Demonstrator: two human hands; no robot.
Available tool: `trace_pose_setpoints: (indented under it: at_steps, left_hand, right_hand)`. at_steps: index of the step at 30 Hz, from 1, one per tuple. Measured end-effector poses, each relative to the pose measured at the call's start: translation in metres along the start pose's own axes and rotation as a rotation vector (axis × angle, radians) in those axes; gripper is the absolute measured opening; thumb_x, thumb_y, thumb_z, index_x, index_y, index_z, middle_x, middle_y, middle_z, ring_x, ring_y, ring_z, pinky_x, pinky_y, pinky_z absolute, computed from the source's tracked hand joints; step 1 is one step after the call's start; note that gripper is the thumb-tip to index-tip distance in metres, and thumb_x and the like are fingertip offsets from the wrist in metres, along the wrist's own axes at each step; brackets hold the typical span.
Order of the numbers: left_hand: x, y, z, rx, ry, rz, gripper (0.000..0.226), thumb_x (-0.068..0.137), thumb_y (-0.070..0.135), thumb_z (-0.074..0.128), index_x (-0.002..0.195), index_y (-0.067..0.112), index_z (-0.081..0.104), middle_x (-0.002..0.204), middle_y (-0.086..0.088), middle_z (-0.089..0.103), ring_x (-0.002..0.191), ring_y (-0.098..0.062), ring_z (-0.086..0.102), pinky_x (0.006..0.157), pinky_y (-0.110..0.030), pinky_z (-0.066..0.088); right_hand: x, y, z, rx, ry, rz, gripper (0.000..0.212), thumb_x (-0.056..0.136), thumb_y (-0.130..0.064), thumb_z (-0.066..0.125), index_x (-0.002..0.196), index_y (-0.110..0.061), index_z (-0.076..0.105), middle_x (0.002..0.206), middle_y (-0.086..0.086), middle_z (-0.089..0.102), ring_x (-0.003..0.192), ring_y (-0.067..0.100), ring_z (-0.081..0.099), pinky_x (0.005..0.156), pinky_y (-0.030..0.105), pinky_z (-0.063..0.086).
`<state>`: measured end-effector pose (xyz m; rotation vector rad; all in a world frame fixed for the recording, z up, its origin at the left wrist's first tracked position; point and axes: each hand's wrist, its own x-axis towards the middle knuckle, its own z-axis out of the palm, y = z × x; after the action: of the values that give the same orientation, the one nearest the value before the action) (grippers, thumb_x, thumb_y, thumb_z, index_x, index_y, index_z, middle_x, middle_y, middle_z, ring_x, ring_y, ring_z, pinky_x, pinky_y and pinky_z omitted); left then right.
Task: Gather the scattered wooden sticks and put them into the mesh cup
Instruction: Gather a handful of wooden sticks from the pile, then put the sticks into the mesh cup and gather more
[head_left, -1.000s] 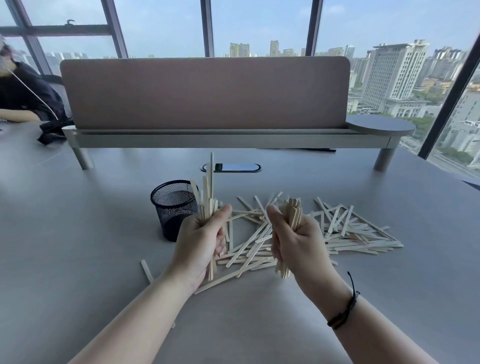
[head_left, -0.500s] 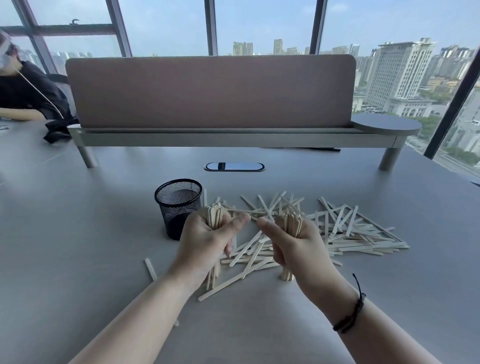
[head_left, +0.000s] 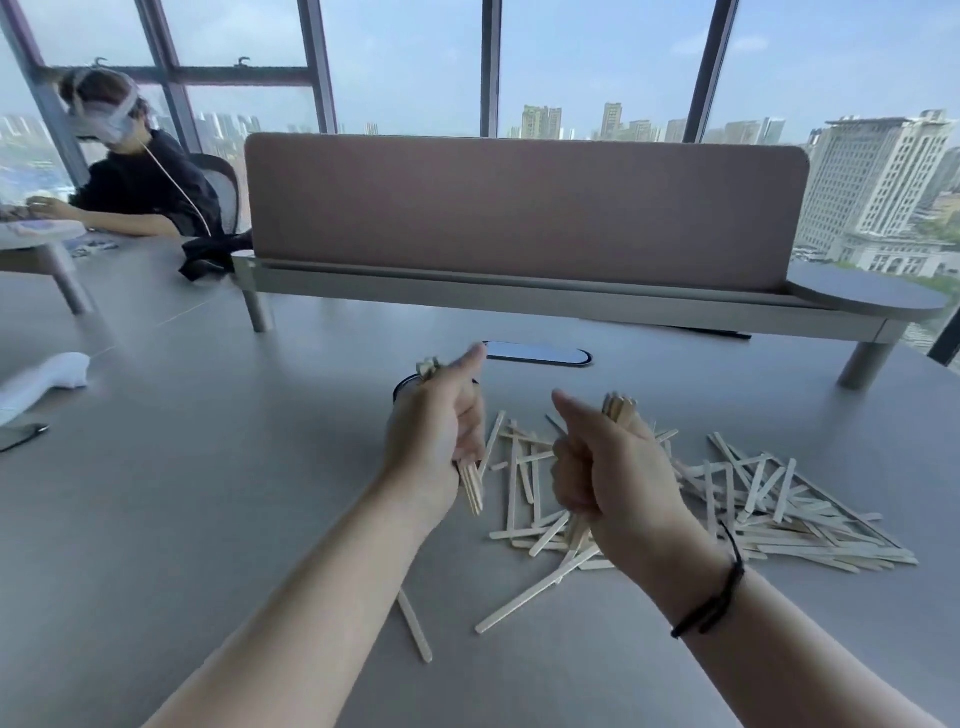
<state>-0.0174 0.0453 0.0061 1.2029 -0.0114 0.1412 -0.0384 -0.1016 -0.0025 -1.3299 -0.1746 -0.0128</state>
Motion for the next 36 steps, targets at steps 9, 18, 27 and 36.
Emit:
trace_pose_setpoints:
  at_steps: [9, 18, 27, 36]
  left_hand:
    - [0.07, 0.059, -0.019, 0.088, 0.226, 0.086, 0.053, 0.093, 0.041, 0.063, 0.051, 0.018, 0.04, 0.047, 0.0, 0.041, 0.048, -0.022, 0.045, 0.057, -0.032, 0.038]
    - [0.059, 0.014, -0.062, 0.739, 0.338, 0.19, 0.055, 0.092, 0.053, 0.059, 0.136, 0.021, 0.049, 0.142, 0.001, 0.051, 0.136, -0.02, 0.041, 0.102, -0.03, 0.035]
    - [-0.039, -0.036, -0.118, 1.258, 0.057, 0.522, 0.045, 0.085, 0.064, 0.049, 0.104, 0.025, 0.051, 0.106, 0.011, 0.054, 0.103, -0.013, 0.055, 0.084, -0.038, 0.05]
    - [-0.051, -0.062, -0.067, 1.566, -0.458, 0.193, 0.082, 0.082, 0.085, 0.014, 0.149, 0.039, 0.025, 0.168, 0.006, 0.012, 0.154, -0.009, 0.006, 0.123, -0.034, 0.017]
  right_hand:
    - [0.106, -0.033, 0.096, 0.004, 0.132, -0.073, 0.05, 0.091, -0.048, 0.061, 0.058, -0.018, 0.039, 0.049, 0.003, 0.036, 0.042, 0.017, 0.038, 0.049, 0.025, 0.037]
    - [0.106, -0.003, 0.074, -0.34, 0.079, -0.188, 0.02, 0.097, -0.022, 0.061, 0.115, -0.015, 0.061, 0.084, -0.007, 0.067, 0.056, -0.002, 0.059, 0.056, 0.013, 0.049]
    - [0.012, 0.043, -0.051, -0.961, -0.025, -0.207, 0.027, 0.093, -0.034, 0.064, 0.119, -0.038, 0.061, 0.124, -0.018, 0.064, 0.118, 0.003, 0.059, 0.099, 0.028, 0.046]
    - [-0.037, 0.039, -0.095, -1.524, -0.175, -0.305, 0.073, 0.078, -0.082, 0.037, 0.14, -0.043, 0.042, 0.156, -0.014, 0.035, 0.151, 0.007, 0.012, 0.124, 0.039, 0.002]
